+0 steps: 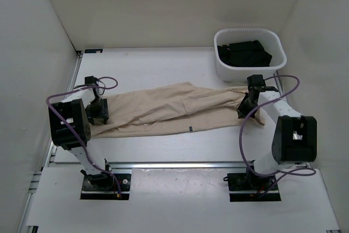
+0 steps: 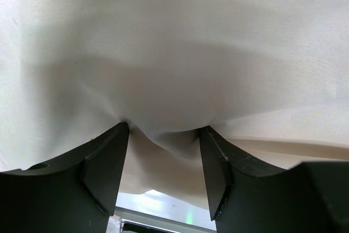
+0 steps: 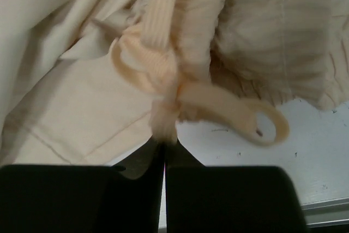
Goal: Fold and stack the trousers
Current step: Fold the trousers
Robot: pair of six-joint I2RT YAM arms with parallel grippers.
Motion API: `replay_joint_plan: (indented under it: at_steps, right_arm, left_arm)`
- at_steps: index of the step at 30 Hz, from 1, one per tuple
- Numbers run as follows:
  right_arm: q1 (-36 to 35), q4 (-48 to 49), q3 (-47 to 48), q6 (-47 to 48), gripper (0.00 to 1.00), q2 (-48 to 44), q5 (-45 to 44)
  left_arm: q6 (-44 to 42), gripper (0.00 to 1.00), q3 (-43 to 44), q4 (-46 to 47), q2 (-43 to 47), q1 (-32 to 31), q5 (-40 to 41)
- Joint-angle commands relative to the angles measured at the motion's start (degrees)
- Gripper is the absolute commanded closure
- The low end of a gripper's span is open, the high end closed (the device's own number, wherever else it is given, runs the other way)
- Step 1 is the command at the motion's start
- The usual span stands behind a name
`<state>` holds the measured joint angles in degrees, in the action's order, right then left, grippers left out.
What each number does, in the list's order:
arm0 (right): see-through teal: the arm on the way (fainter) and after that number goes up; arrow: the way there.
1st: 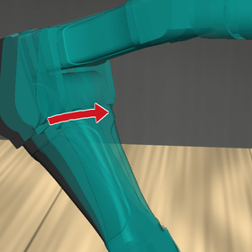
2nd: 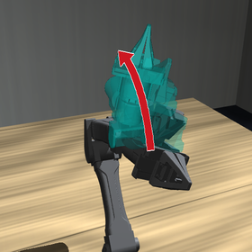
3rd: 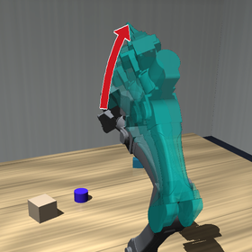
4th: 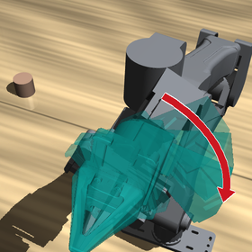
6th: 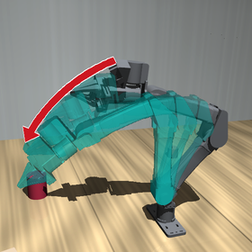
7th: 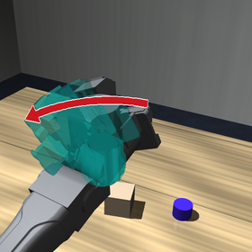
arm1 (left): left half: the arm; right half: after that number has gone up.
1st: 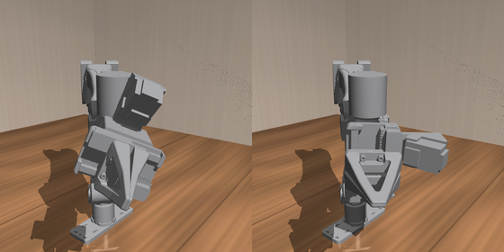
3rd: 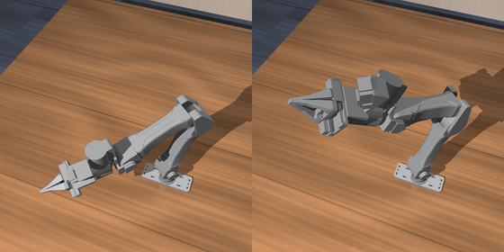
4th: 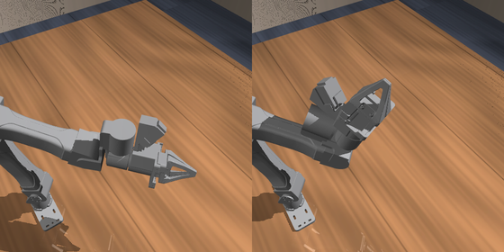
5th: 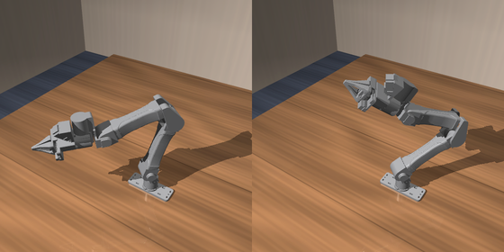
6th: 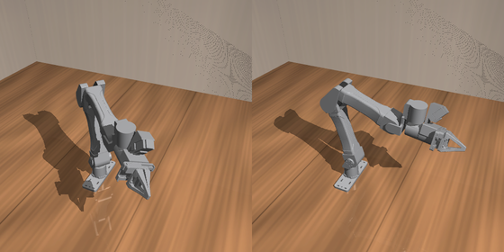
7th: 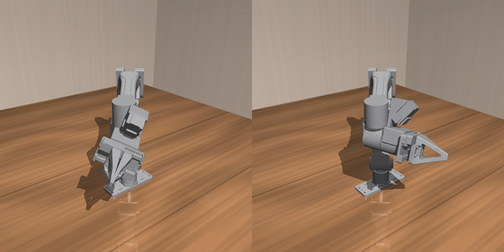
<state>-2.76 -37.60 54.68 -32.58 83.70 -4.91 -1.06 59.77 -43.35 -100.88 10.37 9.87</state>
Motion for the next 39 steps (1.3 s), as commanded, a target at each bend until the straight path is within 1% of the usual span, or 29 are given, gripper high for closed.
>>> replay_joint_plan:
  at_steps: [1, 4, 5, 7, 8, 11, 12, 17, 21, 24, 25, 26, 27, 28, 29, 31, 32, 34, 37, 39]
  right_arm:
    - [0.3, 4.7, 4.4, -2.8, 0.98, 5.3, -1.5]
    - [1.5, 4.2, 8.8, -3.7, 0.98, 11.5, -5.8]
    - [2.1, 4.2, 11.7, -4.2, 0.98, 12.5, -8.0]
    - [3.8, 4.2, 14.2, -4.9, 0.98, 15.3, -12.5]
    - [5.4, 4.2, 15.4, -5.5, 0.98, 16.5, -13.0]
    - [7.6, 0.4, 21.9, -6.0, 0.98, 22.5, -14.6]
    - [7.6, -0.7, 24.1, -6.0, 0.98, 24.3, -17.0]
    - [9.5, -0.7, 24.7, -7.4, 0.98, 26.5, -18.3]
    - [10.8, -2.1, 25.4, -9.2, 0.98, 30.2, -16.1]
    - [12.0, -2.7, 23.0, -12.5, 0.98, 30.0, -15.6]
    - [12.0, -3.5, 20.5, -13.8, 0.98, 29.4, -15.0]
    - [13.6, -4.7, 18.8, -15.1, 0.98, 27.3, -14.4]
    - [13.6, -4.7, 16.7, -18.9, 0.98, 25.8, -14.4]
    - [15.1, -5.5, 11.3, -20.9, 0.98, 24.2, -13.6]
    - [15.7, -4.7, 7.9, -22.8, 0.98, 20.1, -12.7]
    - [16.7, -2.7, 1.2, -28.3, 0.98, 15.4, -11.3]
    - [16.7, -1.3, -4.1, -30.1, 0.98, 11.6, -11.3]
    - [17.4, -1.2, -6.9, -33.8, 0.98, 9.8, -10.7]
    - [17.4, -3.9, -7.4, -36.1, 0.98, 9.3, -10.6]
    - [17.4, -5.4, -8.0, -37.5, 0.96, 7.9, -10.6]
  left_arm:
    - [1.1, 0.34, -5.9, 7.8, -9.6, 0.1, 2.3]
    - [1.1, 0.34, -5.9, 7.8, -9.6, 0.1, 2.3]
    - [1.1, 0.34, -5.9, 7.8, -9.6, 0.1, 2.3]
    - [1.1, 0.34, -5.9, 7.8, -9.6, 0.1, 2.3]
    - [1.1, 0.34, -5.9, 7.8, -9.6, 0.1, 2.3]
    - [1.1, 0.34, -5.9, 7.8, -9.6, 0.1, 2.8]
    - [1.1, 0.34, -5.9, 7.8, -9.6, 0.1, 2.8]
    - [1.1, 0.34, -5.9, 7.8, -9.6, 0.6, 2.8]
    - [1.1, 0.34, -5.9, 7.8, -9.6, 0.6, 2.8]
    - [1.1, 0.34, -5.9, 7.8, -9.1, 0.6, 2.8]
    - [1.1, 0.34, -6.4, 7.8, -8.5, 0.6, 2.8]
    - [1.1, 0.34, -6.4, 7.8, -8.5, 0.6, 2.8]
    - [1.1, 0.34, -7.0, 7.8, -7.8, 0.6, 2.8]
    - [1.1, 0.34, -7.6, 7.8, -7.8, 1.1, 3.4]
    - [1.1, 0.34, -7.6, 7.8, -7.8, 1.1, 3.4]
    - [1.1, 0.34, -8.2, 7.8, -7.3, 2.7, 3.9]
    - [1.1, 0.34, -8.7, 7.8, -7.3, 3.2, 3.9]
    - [1.1, 0.34, -8.7, 7.8, -7.3, 4.5, 3.9]
    - [1.1, 0.34, -9.2, 7.8, -6.8, 4.5, 3.3]
    - [1.1, 0.34, -9.2, 7.8, -6.8, 4.5, 3.3]
